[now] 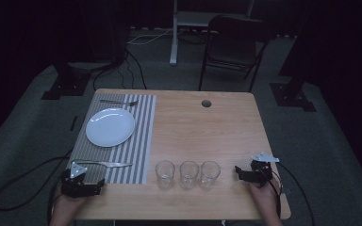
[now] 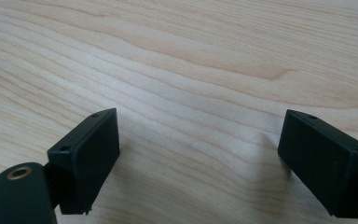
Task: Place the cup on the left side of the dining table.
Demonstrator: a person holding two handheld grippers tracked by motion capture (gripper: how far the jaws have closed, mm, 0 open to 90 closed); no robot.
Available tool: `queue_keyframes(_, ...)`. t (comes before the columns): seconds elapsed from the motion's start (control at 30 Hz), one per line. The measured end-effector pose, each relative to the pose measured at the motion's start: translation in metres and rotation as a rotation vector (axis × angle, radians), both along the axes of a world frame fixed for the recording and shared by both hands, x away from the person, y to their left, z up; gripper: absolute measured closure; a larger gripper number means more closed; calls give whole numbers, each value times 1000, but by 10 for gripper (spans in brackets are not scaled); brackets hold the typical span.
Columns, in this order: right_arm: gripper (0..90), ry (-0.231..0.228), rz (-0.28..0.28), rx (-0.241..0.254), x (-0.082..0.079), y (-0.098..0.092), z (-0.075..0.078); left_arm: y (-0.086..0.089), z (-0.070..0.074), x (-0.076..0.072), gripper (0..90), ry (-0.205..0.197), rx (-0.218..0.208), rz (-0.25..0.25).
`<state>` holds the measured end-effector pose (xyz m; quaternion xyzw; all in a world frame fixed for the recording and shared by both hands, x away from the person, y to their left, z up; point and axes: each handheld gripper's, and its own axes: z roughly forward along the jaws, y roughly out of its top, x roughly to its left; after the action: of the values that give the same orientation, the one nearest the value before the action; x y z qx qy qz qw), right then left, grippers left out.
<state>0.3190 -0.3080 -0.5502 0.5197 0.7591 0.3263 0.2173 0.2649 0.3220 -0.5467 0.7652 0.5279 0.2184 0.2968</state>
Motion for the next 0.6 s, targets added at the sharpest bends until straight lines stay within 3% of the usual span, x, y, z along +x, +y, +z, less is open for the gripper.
queue_keyframes(0.6, 126, -2, 0, 1, -1, 2, 0, 3, 0, -1, 1, 0, 0, -30)
